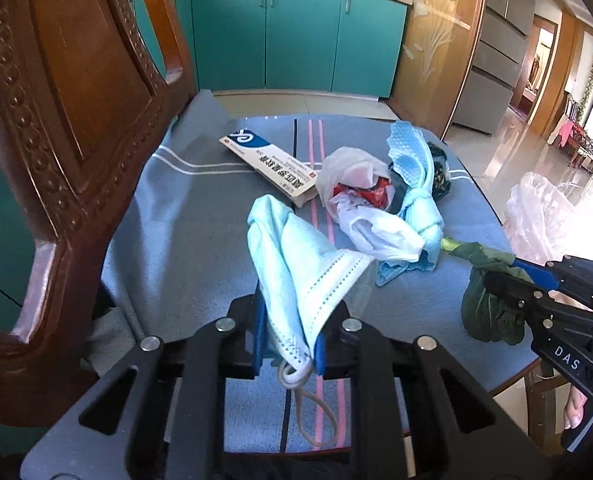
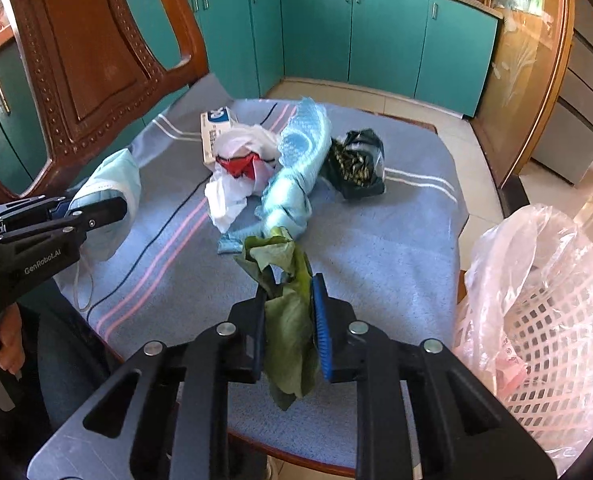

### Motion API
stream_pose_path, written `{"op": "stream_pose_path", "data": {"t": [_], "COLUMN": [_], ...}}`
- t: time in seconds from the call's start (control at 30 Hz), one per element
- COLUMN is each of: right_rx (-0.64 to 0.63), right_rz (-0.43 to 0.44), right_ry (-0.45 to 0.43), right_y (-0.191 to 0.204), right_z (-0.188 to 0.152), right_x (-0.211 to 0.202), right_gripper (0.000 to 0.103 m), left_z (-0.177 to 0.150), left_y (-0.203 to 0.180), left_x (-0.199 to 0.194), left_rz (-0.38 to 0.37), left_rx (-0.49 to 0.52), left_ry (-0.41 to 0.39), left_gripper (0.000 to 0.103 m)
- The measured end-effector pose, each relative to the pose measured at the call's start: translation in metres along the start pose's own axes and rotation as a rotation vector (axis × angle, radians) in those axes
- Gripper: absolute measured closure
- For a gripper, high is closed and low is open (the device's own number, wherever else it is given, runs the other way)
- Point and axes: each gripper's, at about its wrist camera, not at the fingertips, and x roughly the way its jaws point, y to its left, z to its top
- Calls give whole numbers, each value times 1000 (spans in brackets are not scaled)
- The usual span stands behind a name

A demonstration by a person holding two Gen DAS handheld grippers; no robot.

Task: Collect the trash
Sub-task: 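Carry the greens with the right tool while the left tool carries the mask, releasing both into the wastebasket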

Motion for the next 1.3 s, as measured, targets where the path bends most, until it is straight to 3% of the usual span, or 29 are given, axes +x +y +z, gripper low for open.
{"op": "stream_pose_path", "data": {"t": [0.23,0.6,0.83,1.1,1.3], "right_rx": [20,167,269,413,487], "right_rz": [15,14,-94,-279,-303], "right_ry": [-34,-227,-264,-216,-194], "right_y": [-4,-62,-117,-188,-217], "right_z": [1,16,-2,-49,-82], "right_x": [-9,-77,-99,-114,-117], "right_gripper": [82,82,82,82,82], "left_z": [0,8,15,34,34], "left_y": [1,-5,-40,-143,-231], "left_x": [-1,-21,-21,-10,11], "left_rz": [-3,-32,-100,-321,-528], "left_rx": [-2,-9,37,198,301], "left_ry": [-3,-48,-34,-16,59], "left_gripper": [83,83,83,83,83]}}
